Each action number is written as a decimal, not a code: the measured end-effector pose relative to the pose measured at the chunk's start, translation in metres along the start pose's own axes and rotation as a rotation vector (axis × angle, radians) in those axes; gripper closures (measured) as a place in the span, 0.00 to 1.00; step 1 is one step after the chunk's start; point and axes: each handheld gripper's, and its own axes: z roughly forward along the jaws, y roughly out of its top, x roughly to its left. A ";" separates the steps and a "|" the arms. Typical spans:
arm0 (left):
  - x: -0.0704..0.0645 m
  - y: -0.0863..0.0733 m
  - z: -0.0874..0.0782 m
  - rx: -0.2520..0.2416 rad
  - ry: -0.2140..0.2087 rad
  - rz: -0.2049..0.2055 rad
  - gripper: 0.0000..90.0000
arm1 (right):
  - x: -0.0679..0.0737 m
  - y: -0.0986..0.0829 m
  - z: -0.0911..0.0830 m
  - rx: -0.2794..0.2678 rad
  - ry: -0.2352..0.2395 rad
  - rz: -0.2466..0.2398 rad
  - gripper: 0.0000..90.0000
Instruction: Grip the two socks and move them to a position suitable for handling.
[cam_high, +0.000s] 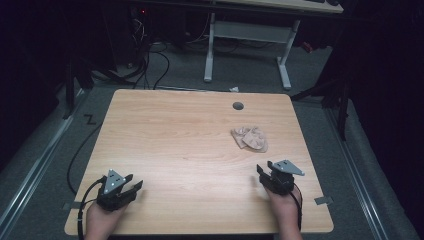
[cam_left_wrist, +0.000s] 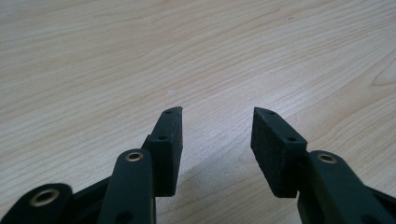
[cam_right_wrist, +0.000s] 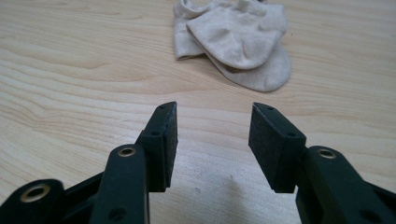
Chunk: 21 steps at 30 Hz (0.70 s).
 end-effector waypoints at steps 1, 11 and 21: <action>0.000 0.001 0.000 -0.005 -0.008 -0.007 0.60 | 0.001 0.000 0.001 -0.002 0.006 -0.008 0.57; 0.001 0.003 0.005 -0.012 -0.019 -0.005 0.56 | 0.023 -0.002 0.001 -0.010 0.083 -0.053 0.56; 0.006 -0.001 0.001 -0.019 -0.009 -0.025 0.50 | 0.036 0.007 0.006 0.020 0.111 -0.114 0.50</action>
